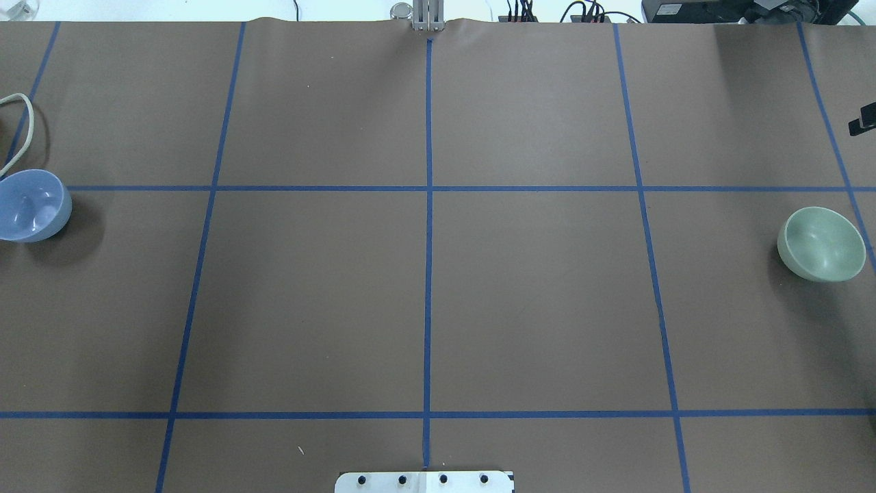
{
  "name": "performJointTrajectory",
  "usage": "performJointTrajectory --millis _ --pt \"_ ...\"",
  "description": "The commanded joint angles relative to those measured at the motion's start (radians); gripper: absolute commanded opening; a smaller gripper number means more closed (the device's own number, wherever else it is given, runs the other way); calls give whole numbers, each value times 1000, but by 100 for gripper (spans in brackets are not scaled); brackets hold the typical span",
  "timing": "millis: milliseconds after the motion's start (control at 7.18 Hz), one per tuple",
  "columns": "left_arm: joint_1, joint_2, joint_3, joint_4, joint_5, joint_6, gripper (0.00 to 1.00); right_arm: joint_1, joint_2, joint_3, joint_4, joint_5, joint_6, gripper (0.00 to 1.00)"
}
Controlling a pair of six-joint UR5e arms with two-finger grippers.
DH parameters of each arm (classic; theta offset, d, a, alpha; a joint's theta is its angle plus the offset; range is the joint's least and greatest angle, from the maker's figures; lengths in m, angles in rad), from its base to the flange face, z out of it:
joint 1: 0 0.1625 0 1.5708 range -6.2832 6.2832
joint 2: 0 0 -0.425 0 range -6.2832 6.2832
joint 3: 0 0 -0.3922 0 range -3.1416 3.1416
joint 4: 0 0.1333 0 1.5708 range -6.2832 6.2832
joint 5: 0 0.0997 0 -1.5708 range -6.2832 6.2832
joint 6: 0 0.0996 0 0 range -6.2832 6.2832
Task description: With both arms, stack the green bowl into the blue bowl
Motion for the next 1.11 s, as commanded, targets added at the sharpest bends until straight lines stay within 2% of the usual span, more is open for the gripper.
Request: performJointTrajectory --millis 0,418,836,975 --pt "0 0 -2 0 0 0 98 0 0 -1 1 0 0 100" --pt "2 -9 10 0 0 -2 98 0 14 -3 1 -12 0 100" --pt "11 -105 146 -12 0 -3 98 0 5 2 1 9 3 100" --pt "23 -119 202 -73 21 -11 98 0 6 2 1 18 2 100"
